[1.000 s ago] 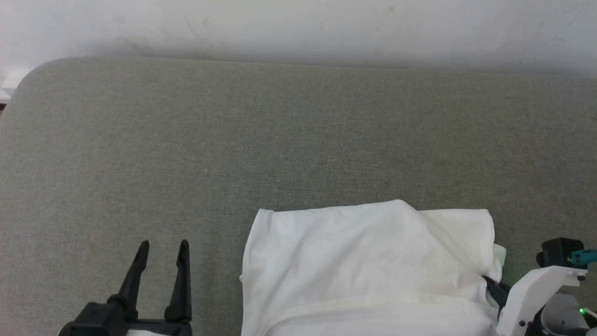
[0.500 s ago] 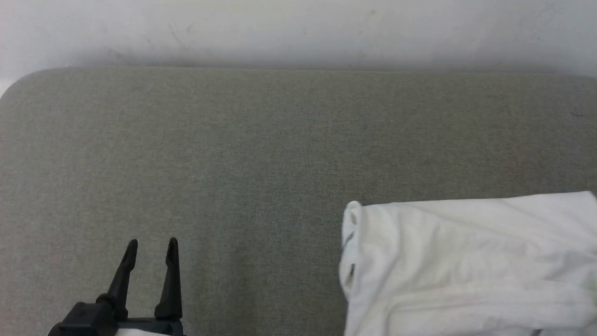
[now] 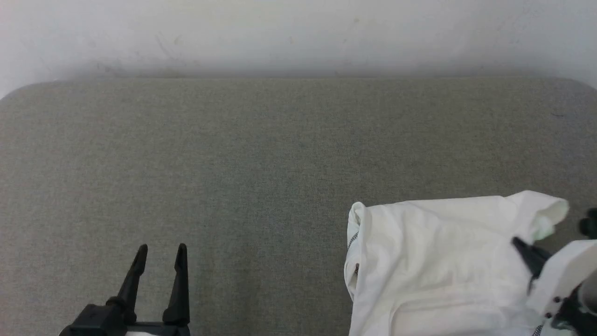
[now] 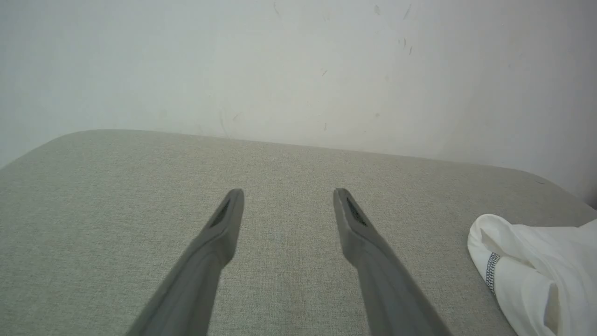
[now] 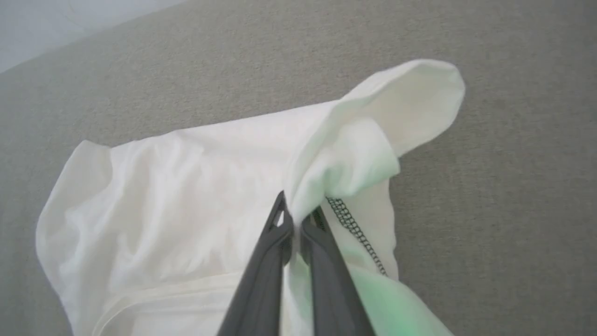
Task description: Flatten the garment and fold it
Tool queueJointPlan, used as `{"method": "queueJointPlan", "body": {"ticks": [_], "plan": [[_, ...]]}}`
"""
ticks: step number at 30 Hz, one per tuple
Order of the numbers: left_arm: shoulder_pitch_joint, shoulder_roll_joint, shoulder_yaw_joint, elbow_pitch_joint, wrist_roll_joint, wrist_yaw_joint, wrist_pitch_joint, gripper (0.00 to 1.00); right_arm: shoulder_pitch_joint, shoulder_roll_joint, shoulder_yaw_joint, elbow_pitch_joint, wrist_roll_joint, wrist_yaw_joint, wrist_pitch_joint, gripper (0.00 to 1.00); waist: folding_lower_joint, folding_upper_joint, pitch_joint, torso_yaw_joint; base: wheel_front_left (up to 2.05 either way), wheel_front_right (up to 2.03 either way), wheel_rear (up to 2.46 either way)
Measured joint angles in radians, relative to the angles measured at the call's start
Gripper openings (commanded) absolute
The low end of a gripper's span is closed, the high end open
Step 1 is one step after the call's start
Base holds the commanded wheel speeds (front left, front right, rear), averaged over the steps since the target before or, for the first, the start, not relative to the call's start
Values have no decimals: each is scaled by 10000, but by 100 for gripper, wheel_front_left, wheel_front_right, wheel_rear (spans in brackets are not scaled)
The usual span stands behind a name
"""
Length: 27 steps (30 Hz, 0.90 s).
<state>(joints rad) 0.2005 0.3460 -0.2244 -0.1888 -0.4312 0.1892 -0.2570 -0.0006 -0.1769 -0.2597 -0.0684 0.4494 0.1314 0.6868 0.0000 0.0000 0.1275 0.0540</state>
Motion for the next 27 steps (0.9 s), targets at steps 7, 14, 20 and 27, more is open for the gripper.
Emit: {"method": "queueJointPlan", "body": {"ticks": [7,14,20,27], "plan": [[24,-203,-203,205,-48,-109,0,100,320,403,1778,-1735,734,-2,1360,0,0,0,-310,186,0,0,0],[33,-290,-334,382,-79,-219,0,100,198,527,3200,-2098,775,-2,2082,0,-1,0,-456,562,0,0,0],[33,-372,-360,495,-92,-299,0,100,-316,694,3893,-1277,305,-2,2048,0,0,0,-460,907,0,0,0],[24,-514,-523,690,-96,-403,0,100,-935,1060,4217,1083,-374,-2,1354,0,0,0,-463,1211,0,0,0]]}}
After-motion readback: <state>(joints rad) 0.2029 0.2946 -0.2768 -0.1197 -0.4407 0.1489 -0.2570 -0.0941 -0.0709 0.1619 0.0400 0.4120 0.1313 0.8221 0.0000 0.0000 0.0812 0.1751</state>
